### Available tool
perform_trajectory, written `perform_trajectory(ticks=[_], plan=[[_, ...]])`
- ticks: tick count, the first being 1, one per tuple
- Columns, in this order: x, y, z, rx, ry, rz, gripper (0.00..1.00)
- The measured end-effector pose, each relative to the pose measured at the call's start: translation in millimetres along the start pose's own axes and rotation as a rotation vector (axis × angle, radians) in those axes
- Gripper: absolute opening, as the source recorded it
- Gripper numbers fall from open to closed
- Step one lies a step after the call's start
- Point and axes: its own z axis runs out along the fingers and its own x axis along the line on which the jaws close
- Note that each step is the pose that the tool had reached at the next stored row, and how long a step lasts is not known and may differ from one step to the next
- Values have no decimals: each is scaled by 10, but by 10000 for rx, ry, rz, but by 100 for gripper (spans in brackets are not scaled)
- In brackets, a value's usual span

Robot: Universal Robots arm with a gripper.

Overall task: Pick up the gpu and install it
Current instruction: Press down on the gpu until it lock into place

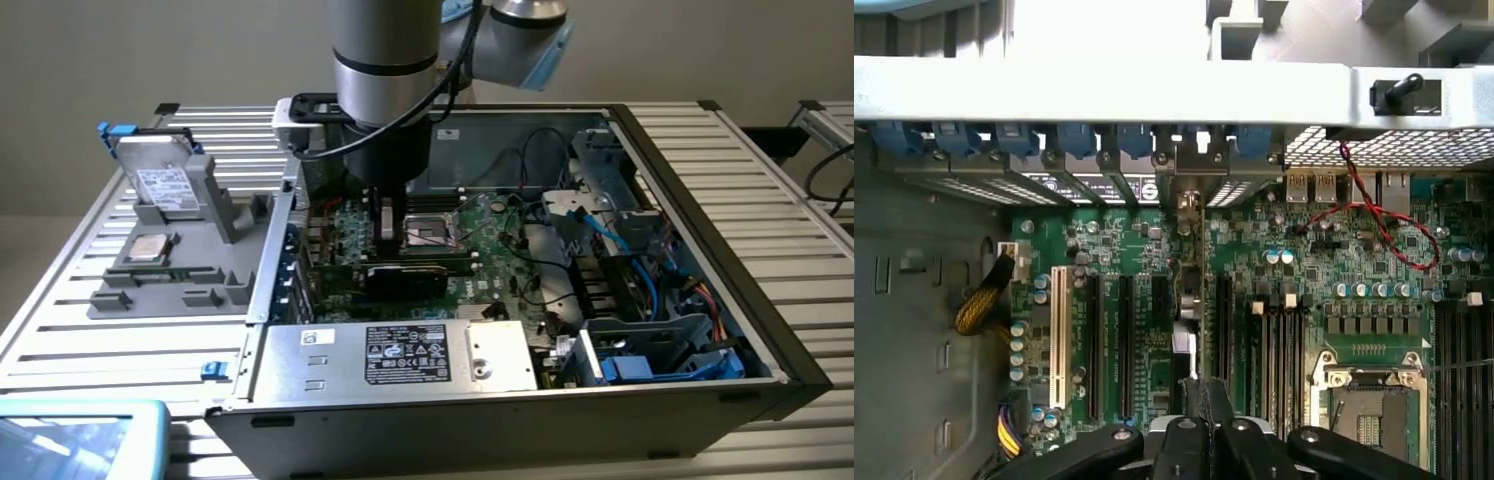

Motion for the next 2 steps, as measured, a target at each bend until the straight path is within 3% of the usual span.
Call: perform_trajectory(ticks=[2], plan=[[0,0,0,-1,-1,0,12]])
